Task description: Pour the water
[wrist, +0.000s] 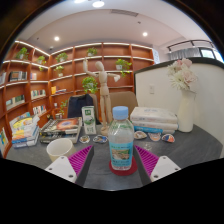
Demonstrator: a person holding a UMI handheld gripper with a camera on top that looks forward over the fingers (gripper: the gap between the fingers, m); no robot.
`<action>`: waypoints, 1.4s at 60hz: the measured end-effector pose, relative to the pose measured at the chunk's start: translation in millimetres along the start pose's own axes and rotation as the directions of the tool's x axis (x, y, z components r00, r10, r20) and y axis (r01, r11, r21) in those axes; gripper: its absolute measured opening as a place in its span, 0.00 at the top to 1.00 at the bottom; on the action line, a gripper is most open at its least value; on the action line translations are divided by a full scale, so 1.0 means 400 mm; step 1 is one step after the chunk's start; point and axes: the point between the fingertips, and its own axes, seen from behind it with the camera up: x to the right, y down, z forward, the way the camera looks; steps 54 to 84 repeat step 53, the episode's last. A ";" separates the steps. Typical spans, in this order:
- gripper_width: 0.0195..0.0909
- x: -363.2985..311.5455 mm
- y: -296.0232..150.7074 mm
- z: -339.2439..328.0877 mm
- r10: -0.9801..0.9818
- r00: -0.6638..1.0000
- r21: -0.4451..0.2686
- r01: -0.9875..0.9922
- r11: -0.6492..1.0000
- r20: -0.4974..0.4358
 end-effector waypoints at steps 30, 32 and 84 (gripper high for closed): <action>0.16 -0.111 -0.137 -0.380 -0.040 0.995 0.101 0.031 0.994 0.087; 0.16 -0.117 -0.147 -0.393 -0.046 0.995 0.114 0.035 0.993 0.094; 0.16 -0.103 -0.164 -0.427 -0.104 0.992 0.123 0.095 0.988 0.070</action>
